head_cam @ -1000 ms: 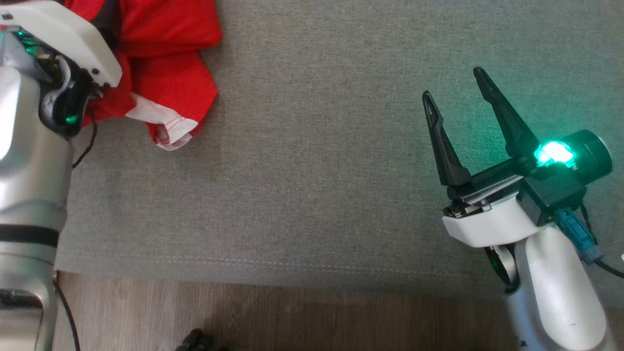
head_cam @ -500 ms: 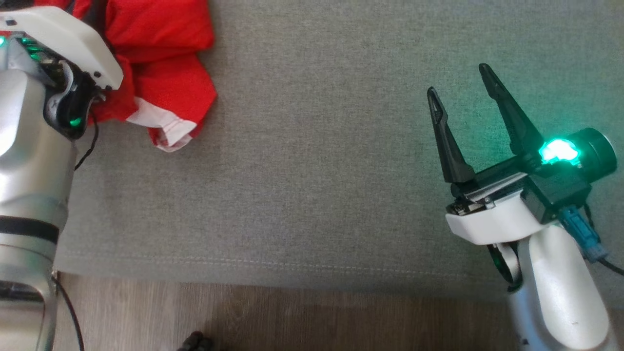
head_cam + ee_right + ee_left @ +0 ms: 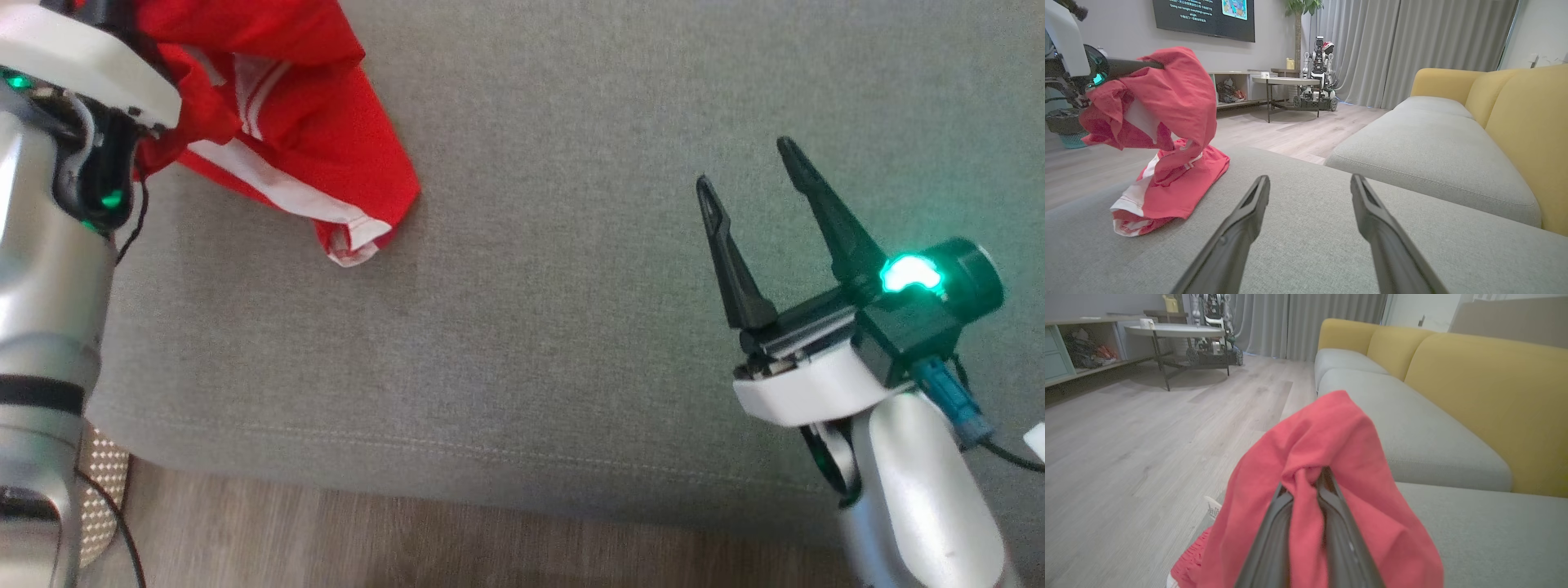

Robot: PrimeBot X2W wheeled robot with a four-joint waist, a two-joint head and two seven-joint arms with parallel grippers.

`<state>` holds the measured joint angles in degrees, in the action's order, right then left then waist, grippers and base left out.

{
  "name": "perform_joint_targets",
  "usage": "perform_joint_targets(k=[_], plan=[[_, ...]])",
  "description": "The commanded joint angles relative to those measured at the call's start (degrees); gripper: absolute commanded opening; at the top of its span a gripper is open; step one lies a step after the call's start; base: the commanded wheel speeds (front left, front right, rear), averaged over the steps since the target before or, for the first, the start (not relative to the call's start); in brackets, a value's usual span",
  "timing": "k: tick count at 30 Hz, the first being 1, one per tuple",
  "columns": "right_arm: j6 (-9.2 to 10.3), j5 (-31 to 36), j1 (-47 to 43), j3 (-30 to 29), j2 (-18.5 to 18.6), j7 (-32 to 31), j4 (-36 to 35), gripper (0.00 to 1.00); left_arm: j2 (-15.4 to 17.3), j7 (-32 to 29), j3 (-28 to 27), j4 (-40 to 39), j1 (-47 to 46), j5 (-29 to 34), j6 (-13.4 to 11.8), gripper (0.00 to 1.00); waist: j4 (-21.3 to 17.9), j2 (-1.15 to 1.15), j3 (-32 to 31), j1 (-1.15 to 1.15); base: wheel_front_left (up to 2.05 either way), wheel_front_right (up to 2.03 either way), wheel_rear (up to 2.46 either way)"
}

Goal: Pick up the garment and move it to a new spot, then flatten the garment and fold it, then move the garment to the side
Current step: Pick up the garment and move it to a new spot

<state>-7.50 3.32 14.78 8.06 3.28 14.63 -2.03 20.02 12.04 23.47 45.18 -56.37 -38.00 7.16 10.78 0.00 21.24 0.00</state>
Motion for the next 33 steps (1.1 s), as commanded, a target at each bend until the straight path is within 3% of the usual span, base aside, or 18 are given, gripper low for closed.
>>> perform_joint_targets(k=[1, 12, 21, 27, 33], plan=[[0.01, -0.5, -1.0, 1.6, -0.4, 0.4, -1.6, 1.0, 3.3, 0.7, -2.0, -2.1, -0.8, -0.4, -0.4, 0.0, 0.6, 0.0, -1.7, 0.0, 0.0, 0.0, 0.0], [0.01, -3.3, -3.2, 2.4, -0.4, 0.4, -1.1, 1.0, 2.1, 1.3, -1.8, -21.3, 4.5, 0.6, -3.8, 0.0, -1.8, 0.0, -8.1, 0.0, 0.0, 0.0, 0.0], [0.01, -5.6, -2.3, 2.5, -0.4, 0.4, -2.6, 1.0, -1.5, -5.7, 1.0, -36.7, 3.7, 0.1, -8.2, 0.0, -9.9, 0.0, -7.7, 0.0, 0.0, 0.0, 0.0], [0.01, -6.5, -1.3, 3.2, -0.4, 0.4, -4.1, 1.0, -5.7, -7.4, 5.5, -36.1, 2.4, 4.2, -12.6, 0.0, -17.4, 0.0, -5.2, 0.0, 0.0, 0.0, 0.0], [0.01, -8.8, 0.8, 3.2, -0.4, 0.4, -7.2, 1.0, -8.8, -5.7, 9.2, -26.0, -0.3, 9.0, -15.3, 0.0, -26.1, 0.0, -1.6, 0.0, 0.0, 0.0, 0.0]])
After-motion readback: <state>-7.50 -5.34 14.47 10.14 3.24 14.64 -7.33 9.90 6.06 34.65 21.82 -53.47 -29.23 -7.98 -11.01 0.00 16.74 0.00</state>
